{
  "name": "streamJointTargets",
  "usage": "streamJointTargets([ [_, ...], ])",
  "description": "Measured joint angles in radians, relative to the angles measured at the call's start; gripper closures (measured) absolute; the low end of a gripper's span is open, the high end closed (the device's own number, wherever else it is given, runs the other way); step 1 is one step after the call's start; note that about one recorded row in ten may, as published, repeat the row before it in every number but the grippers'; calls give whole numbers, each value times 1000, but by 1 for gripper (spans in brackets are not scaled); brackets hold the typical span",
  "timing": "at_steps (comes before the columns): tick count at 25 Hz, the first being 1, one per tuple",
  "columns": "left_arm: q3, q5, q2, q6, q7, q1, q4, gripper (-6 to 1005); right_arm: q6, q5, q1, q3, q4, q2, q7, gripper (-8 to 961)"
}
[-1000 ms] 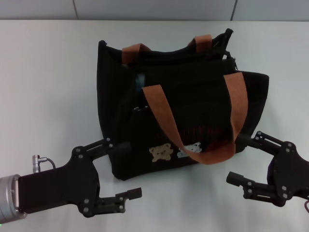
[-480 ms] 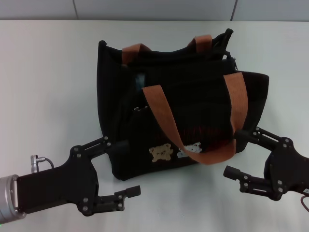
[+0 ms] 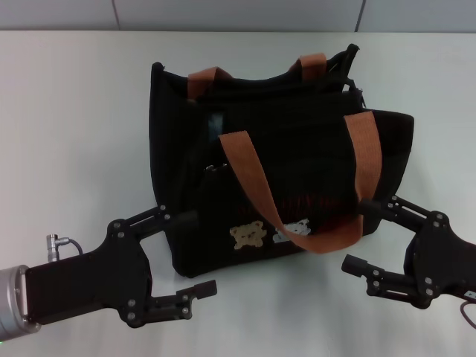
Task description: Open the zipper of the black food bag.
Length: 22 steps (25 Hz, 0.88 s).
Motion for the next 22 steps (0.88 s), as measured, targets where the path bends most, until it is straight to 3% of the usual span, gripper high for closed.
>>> streamJointTargets([
  [22, -1, -29, -1, -3, 1, 3, -2, 170, 24, 1, -5, 1, 18, -2, -8, 128],
])
